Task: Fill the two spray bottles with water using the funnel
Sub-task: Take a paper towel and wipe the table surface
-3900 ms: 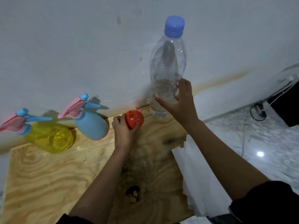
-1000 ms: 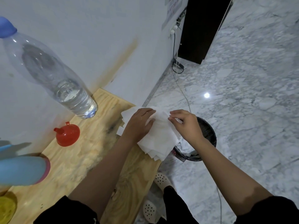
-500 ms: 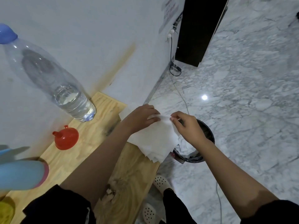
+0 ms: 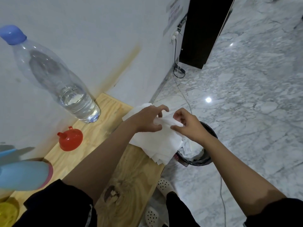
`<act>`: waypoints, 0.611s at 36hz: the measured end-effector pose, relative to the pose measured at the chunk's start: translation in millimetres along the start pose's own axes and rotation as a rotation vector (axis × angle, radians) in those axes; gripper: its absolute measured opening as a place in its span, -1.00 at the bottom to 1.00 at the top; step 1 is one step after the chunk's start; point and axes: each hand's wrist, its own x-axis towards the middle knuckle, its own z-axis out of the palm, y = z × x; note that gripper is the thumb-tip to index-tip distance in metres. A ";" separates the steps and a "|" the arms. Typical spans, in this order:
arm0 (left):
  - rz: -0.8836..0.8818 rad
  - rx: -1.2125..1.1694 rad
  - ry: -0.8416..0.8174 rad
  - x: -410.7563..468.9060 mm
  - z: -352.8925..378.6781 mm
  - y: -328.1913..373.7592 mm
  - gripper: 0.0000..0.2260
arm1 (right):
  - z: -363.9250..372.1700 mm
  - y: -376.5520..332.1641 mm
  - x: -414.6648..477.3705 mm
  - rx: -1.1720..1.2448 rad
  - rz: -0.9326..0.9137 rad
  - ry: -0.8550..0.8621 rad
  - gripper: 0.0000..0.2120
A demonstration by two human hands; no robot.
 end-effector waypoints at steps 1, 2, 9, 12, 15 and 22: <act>0.010 0.015 -0.011 0.4 -1.2 1.6 -0.54 | -1.1 -0.3 -0.4 0.019 0.012 -0.001 -0.75; 0.024 0.033 -0.019 0.7 -2.5 3.4 -0.56 | -2.1 -0.5 -1.1 0.038 0.020 0.001 -0.76; 0.047 0.083 -0.035 3.6 -6.7 1.0 -0.79 | -9.3 -5.1 -2.8 0.061 0.012 0.031 -0.93; 0.067 0.059 -0.005 2.7 -9.7 -0.4 -0.82 | -11.8 -9.2 -3.4 0.056 0.003 0.037 -0.94; 0.122 0.057 0.038 -1.4 -14.1 -0.5 -0.86 | -13.3 -13.5 -2.9 0.037 -0.035 0.050 -0.88; 0.159 0.040 0.133 -18.8 -22.1 3.9 -0.87 | -18.1 -30.9 -4.2 0.053 -0.105 0.060 -0.89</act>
